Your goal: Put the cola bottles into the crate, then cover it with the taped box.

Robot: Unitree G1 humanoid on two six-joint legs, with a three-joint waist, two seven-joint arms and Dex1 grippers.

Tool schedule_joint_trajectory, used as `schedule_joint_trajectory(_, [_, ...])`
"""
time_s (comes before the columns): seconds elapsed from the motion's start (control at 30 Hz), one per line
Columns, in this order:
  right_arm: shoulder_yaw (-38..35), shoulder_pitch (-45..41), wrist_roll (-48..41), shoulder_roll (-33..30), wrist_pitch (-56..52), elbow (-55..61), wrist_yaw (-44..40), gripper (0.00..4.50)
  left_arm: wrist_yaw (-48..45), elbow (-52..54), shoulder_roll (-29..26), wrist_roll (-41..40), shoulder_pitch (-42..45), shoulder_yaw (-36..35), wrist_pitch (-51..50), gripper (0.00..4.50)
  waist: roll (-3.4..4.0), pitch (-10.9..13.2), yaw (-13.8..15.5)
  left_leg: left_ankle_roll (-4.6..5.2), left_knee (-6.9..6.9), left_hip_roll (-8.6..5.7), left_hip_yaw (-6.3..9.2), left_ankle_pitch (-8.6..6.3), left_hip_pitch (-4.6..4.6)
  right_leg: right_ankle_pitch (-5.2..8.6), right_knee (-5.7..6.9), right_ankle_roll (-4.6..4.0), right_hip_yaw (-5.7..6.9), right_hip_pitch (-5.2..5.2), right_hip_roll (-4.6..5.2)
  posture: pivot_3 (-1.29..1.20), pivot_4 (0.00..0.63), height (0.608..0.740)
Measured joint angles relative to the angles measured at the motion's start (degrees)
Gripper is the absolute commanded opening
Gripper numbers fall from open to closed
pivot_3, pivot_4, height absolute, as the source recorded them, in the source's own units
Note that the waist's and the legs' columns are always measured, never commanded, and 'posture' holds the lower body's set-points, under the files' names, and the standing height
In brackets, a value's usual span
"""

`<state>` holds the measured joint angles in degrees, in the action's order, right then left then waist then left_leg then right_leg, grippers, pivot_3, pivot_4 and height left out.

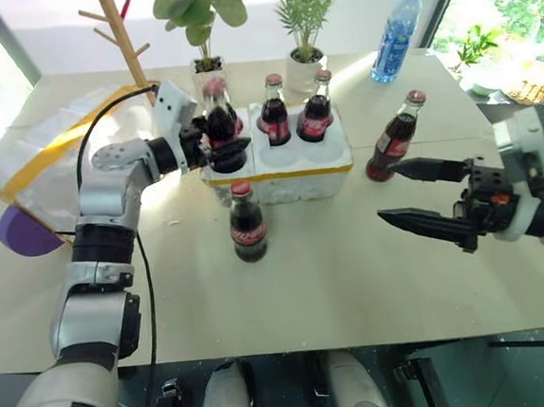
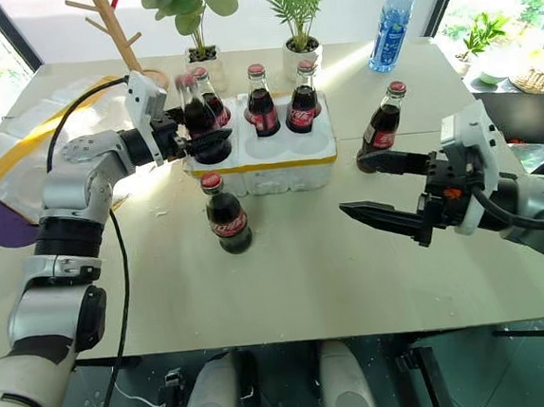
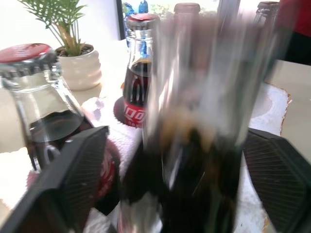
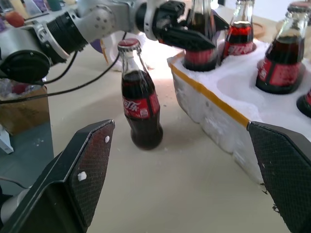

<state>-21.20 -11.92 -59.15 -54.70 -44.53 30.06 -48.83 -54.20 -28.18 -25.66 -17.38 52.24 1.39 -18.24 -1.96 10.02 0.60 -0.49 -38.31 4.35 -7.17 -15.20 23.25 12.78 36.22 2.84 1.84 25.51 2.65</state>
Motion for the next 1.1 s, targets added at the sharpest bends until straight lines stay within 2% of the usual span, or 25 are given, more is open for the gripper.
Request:
schedule_joint_trajectory(0.13, [5.9,-3.5,3.3,2.8,1.7,-0.3,0.0,4.5,0.6,0.8,-0.1,0.4,-2.6,-0.3,-0.4,4.48,0.0,0.0,-0.4,0.0,0.0,0.02,0.02,0.0,0.02,0.0,0.02,0.01,0.0,0.02,-0.03,0.0,0.15,0.74])
schedule_joint_trajectory(0.23, [11.4,-6.0,6.9,4.9,2.9,-1.2,-0.1,4.5,0.5,5.1,-2.0,-0.7,-3.9,-1.7,-2.2,4.48,0.0,0.0,-0.4,0.0,0.0,0.03,0.02,0.0,0.03,0.0,0.03,0.01,0.0,0.03,-0.03,0.0,0.15,0.74])
schedule_joint_trajectory(0.43, [24.6,-12.9,16.2,13.8,6.2,-7.3,-1.0,4.5,-6.5,27.0,-17.8,-12.5,-13.0,-11.0,-15.7,4.48,0.06,0.0,-1.7,-0.02,0.04,0.15,-0.05,0.01,-0.04,0.01,0.18,-0.01,-0.04,0.1,-0.08,0.0,0.15,0.74])
schedule_joint_trajectory(0.5, [27.5,-15.3,18.0,16.6,6.6,-9.1,-1.6,4.5,-9.8,33.2,-23.5,-16.1,-18.7,-14.2,-19.3,4.48,0.08,0.0,-1.7,-0.02,0.04,0.16,-0.09,0.01,-0.04,0.02,0.19,-0.02,-0.03,0.13,-0.07,0.0,0.15,0.74])
schedule_joint_trajectory(0.6, [32.2,-18.2,21.9,21.2,8.4,-13.5,-2.9,4.5,-15.9,42.1,-32.0,-20.6,-32.8,-19.6,-24.0,4.48,0.08,0.0,-1.7,-0.03,0.05,0.17,-0.18,0.01,-0.05,0.03,0.18,-0.04,-0.04,0.16,0.01,0.0,0.15,0.74])
schedule_joint_trajectory(0.67, [34.7,-18.7,24.2,23.0,8.9,-16.5,-3.6,4.5,-17.5,45.2,-32.9,-22.1,-37.3,-21.6,-25.1,4.48,0.06,0.0,-0.6,-0.1,0.01,0.14,-0.13,0.05,0.03,0.13,0.17,-0.23,0.05,0.16,0.08,0.0,0.15,0.74])
schedule_joint_trajectory(0.8, [37.9,-21.3,28.0,27.7,10.1,-21.3,-4.3,4.5,-15.7,49.8,-32.9,-23.2,-42.6,-23.8,-25.2,4.48,0.05,0.0,-0.1,-0.14,-0.02,0.11,-0.21,0.07,0.01,0.09,0.11,-0.3,-0.01,0.15,0.13,0.0,0.15,0.74])
schedule_joint_trajectory(1.07, [41.0,-24.7,34.6,35.4,10.8,-31.4,-2.6,4.5,-10.2,53.5,-32.3,-26.2,-42.7,-24.3,-26.3,4.48,0.06,0.0,-0.4,-0.16,0.06,0.16,-0.2,0.08,0.06,-0.02,0.19,-0.12,0.0,0.28,-0.02,0.0,0.15,0.74])
schedule_joint_trajectory(1.1, [41.0,-25.2,35.2,36.3,10.8,-32.3,-2.2,3.96,-9.6,53.5,-32.3,-26.5,-42.7,-24.3,-26.3,4.5,0.06,0.0,-0.6,-0.16,0.06,0.17,-0.2,0.08,0.06,-0.02,0.22,-0.12,-0.01,0.3,-0.03,0.0,0.15,0.74])
